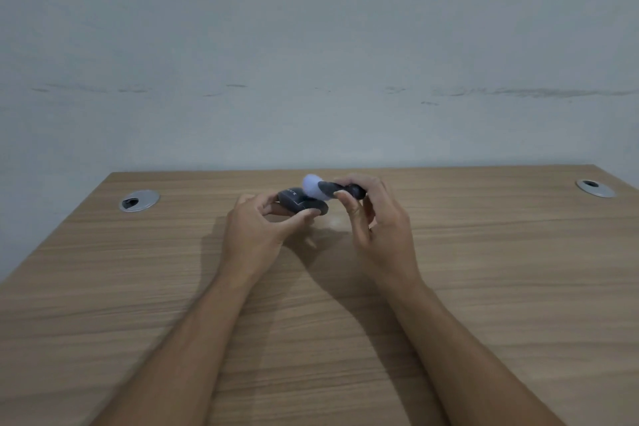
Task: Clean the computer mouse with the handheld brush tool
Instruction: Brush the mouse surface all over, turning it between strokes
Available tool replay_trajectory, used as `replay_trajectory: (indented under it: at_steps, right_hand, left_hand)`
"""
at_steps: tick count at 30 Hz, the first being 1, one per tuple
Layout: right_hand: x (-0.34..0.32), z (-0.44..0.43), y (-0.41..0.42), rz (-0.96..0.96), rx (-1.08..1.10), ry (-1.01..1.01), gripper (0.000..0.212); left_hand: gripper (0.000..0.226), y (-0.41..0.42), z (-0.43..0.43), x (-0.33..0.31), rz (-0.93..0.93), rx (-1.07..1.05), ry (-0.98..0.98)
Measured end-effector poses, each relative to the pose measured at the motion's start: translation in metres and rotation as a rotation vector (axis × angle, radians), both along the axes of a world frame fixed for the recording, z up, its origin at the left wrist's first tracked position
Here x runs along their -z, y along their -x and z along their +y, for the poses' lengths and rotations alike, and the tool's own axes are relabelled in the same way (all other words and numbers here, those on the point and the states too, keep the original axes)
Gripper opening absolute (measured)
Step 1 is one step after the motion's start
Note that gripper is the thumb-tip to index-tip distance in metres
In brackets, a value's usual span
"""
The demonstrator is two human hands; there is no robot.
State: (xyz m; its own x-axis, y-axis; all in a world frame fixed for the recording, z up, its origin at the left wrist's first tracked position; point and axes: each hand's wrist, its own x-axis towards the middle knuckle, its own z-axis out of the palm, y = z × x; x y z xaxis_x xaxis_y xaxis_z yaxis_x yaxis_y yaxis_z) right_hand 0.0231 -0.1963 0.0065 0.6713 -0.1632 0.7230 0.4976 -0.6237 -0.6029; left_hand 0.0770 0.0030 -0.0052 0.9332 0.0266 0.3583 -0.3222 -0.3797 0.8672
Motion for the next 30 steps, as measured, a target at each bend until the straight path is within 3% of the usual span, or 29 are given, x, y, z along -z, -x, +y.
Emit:
replay_trajectory:
  at_steps: [8,14,20,23,26,30]
  right_hand:
    - [0.008,-0.01,-0.006,0.107,-0.031,0.043,0.014]
    - [0.001,0.001,0.0,0.044,-0.029,0.029,0.015]
    - [0.012,-0.008,-0.007,0.118,0.033,0.005,0.013]
    - [0.006,-0.007,-0.004,0.07,0.087,-0.092,0.012]
    - [0.001,0.001,-0.001,0.018,0.05,-0.046,0.013]
    - [0.011,0.0,-0.007,0.119,0.067,-0.043,0.011]
  left_hand:
    - [0.042,-0.004,0.004,0.001,0.054,0.013,0.131]
    - [0.044,-0.002,0.002,-0.001,0.103,0.06,0.197]
    - [0.03,0.001,0.001,-0.006,0.163,0.074,0.392]
    - [0.03,0.001,0.0,-0.007,0.181,0.082,0.384]
    - [0.034,0.0,-0.003,-0.005,0.187,0.103,0.394]
    - [0.03,0.001,-0.003,-0.005,0.168,0.127,0.442]
